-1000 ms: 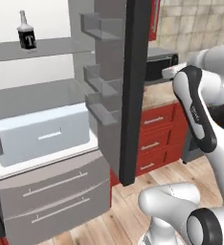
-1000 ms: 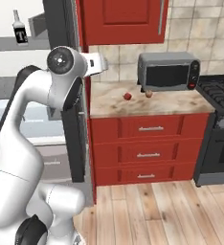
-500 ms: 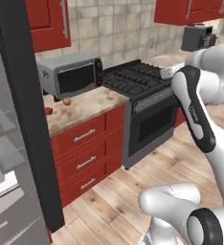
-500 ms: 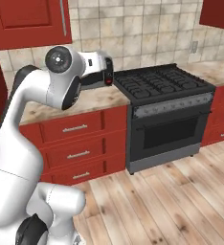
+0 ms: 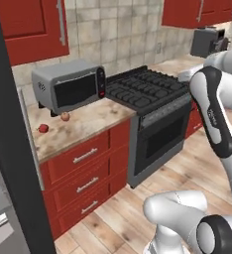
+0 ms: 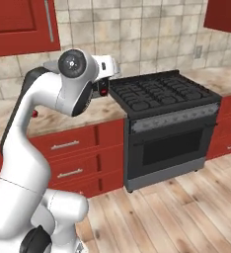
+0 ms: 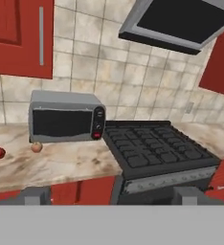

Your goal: Place the liquor on the top shelf of the fridge to keep it out of children's reach, and place the peach and bell pepper on lower shelves for easy access.

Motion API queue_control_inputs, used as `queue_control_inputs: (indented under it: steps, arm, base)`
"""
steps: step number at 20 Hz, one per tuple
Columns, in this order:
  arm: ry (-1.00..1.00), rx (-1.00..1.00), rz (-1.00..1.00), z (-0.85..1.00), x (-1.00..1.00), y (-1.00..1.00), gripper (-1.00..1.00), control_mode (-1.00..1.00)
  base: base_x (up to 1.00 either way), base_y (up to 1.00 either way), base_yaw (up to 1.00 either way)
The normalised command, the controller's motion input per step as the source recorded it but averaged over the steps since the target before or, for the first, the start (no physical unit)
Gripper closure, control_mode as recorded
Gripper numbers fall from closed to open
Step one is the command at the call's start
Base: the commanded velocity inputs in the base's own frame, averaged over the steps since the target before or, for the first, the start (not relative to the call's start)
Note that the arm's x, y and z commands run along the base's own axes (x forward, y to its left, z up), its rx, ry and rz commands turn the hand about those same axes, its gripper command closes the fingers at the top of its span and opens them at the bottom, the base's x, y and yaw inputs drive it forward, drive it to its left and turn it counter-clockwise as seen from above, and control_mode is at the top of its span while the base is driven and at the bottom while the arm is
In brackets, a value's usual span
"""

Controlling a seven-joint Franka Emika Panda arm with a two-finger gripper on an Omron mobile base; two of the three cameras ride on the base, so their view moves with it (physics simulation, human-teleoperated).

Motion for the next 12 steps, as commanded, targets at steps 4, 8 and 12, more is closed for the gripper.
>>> queue_control_inputs:
  steps: [4,8,12]
  arm:
    - [0.00,0.00,0.00,0.00,0.00,0.00,-1.00,1.00]
    - [0.00,0.00,0.00,0.00,0.00,0.00,-1.00,1.00]
    - [0.00,0.00,0.00,0.00,0.00,0.00,-1.00,1.00]
  base:
    - [0.99,0.06,0.37]
    - [0.94,0.00,0.44]
    - [0.87,-0.06,0.47]
